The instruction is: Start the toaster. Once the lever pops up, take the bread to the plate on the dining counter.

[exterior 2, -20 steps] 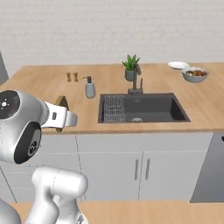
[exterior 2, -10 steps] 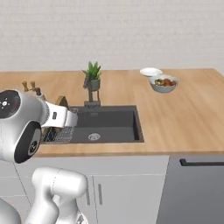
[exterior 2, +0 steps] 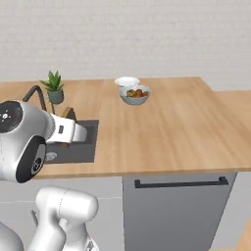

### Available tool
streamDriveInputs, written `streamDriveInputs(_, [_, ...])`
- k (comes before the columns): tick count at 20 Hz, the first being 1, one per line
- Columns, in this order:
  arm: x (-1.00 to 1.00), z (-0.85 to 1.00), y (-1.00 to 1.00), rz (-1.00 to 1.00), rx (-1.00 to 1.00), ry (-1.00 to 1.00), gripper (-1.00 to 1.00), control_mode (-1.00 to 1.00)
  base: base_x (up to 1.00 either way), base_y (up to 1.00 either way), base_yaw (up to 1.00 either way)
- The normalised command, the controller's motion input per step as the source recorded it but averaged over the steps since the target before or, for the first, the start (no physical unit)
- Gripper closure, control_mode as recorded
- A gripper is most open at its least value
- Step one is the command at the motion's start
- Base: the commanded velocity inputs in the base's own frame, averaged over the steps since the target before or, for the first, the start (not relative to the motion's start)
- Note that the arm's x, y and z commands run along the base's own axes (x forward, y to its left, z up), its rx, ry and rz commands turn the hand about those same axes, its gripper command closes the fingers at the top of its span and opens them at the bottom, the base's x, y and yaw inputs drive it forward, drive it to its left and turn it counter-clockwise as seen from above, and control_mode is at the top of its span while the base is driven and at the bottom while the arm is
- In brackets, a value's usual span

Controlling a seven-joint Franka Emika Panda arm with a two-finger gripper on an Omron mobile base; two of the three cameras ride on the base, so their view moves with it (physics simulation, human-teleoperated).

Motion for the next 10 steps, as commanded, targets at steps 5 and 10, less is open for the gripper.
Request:
streamDriveInputs(5, [0.0,0.0,0.0,0.0,0.0,0.0,1.0,1.0,0.0,-1.0,-0.15])
streamDriveInputs(10, [0.0,0.0,0.0,0.0,0.0,0.0,1.0,1.0,-0.08,-1.0,-0.15])
